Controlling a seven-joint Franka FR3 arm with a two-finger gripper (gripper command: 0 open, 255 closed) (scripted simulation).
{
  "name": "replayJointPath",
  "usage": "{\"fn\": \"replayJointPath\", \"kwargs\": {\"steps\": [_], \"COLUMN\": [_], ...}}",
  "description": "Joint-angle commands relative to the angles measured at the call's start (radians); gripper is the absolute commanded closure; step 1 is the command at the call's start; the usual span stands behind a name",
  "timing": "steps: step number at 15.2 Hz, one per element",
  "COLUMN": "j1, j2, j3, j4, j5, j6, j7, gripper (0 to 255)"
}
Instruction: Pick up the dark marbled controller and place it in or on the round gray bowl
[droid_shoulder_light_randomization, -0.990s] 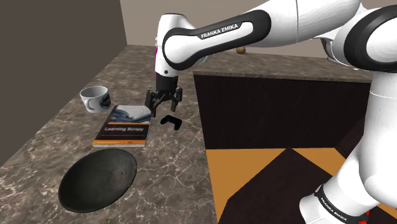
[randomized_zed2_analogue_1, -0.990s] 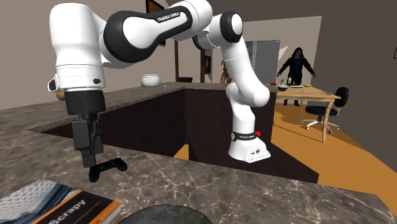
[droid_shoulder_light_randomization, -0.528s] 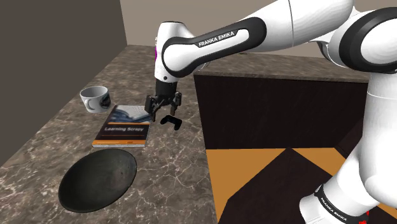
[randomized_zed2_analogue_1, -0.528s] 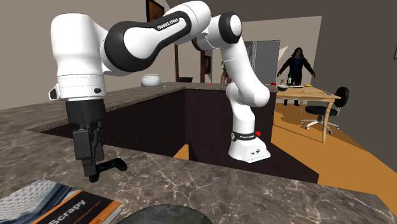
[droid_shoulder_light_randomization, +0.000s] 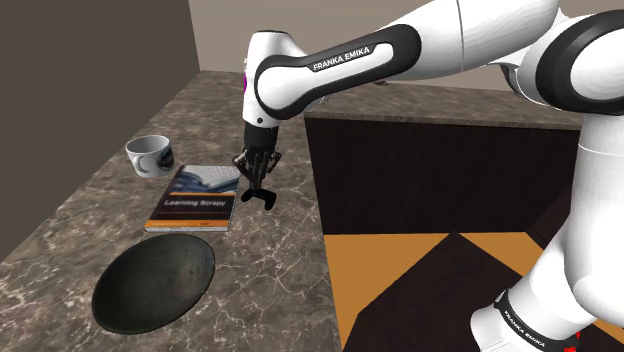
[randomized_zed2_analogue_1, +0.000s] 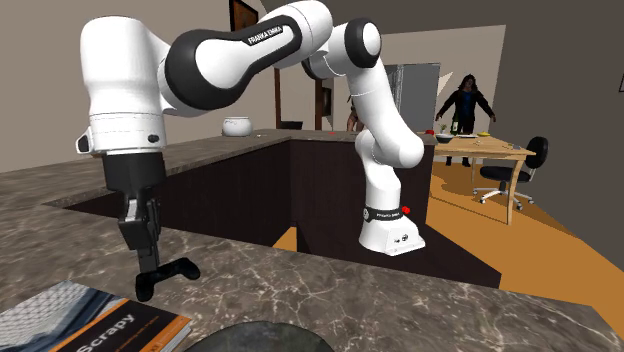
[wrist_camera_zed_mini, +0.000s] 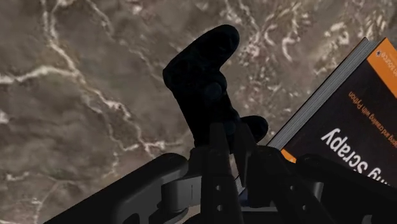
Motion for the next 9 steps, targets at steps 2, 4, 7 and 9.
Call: {"fn": "replayJointPath", "kwargs": {"steps": [2,4,7,9], "j1": [0.0,-0.001,0.015,0.038], "j2": [0.005,0.003,0.022,0.056], "j3": [-0.001,-0.001,-0.005,-0.01], "j4": [-0.002,-0.006,0.061,0.145], "j5": [-0.001,0.0,-0.04,-0.089], "j6": [-0.002,-0.001,-0.123,-0.281], "j7": [0.001,0.0,-0.01,-0.029], "gripper": [255,255,0,0]}}
